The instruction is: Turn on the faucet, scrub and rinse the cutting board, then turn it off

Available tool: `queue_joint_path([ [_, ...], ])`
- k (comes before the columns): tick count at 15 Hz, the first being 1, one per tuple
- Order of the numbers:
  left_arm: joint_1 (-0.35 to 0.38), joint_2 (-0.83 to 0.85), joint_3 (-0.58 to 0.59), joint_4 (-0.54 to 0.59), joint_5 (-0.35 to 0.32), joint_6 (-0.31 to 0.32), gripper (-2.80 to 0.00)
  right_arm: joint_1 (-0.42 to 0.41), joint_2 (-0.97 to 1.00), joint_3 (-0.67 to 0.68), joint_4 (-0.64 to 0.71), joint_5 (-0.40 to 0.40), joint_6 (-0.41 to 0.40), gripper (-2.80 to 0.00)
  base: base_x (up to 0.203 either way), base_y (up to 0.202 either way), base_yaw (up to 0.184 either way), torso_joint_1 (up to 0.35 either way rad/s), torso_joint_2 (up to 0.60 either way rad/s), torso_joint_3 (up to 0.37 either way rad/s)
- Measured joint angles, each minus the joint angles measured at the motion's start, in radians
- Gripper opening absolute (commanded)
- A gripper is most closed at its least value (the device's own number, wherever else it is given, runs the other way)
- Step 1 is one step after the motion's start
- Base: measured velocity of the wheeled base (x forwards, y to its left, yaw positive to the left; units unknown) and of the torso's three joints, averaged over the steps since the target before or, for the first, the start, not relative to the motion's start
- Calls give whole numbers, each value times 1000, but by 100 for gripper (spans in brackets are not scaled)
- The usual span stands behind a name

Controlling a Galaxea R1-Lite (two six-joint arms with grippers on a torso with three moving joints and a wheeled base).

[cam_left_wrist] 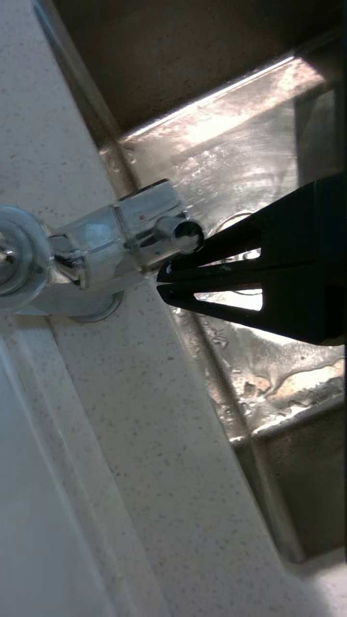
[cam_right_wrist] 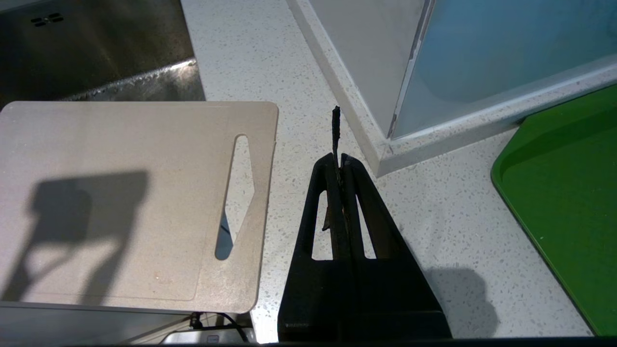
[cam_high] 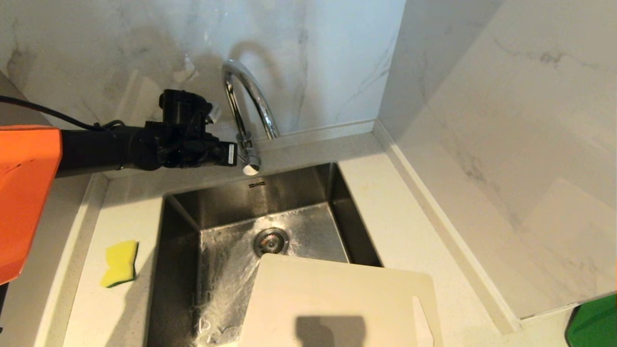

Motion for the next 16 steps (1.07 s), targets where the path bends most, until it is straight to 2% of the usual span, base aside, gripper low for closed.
queue_joint_path([
  [2,0,-14,6,28,1,0,-280,0,0,0,0,0,0,-280,0,0,0,0,0,0],
  [6,4,-94,71,188,-3,-3,-280,0,0,0,0,0,0,-280,0,0,0,0,0,0],
  [9,25,-180,164,202,-13,-7,-280,0,0,0,1,0,-1,-280,0,0,0,0,0,0],
  [12,87,-272,232,216,-45,-3,-280,0,0,0,0,0,0,-280,0,0,0,0,0,0],
  [16,224,-385,331,222,-116,32,-280,0,0,0,0,0,0,-280,0,0,0,0,0,0],
])
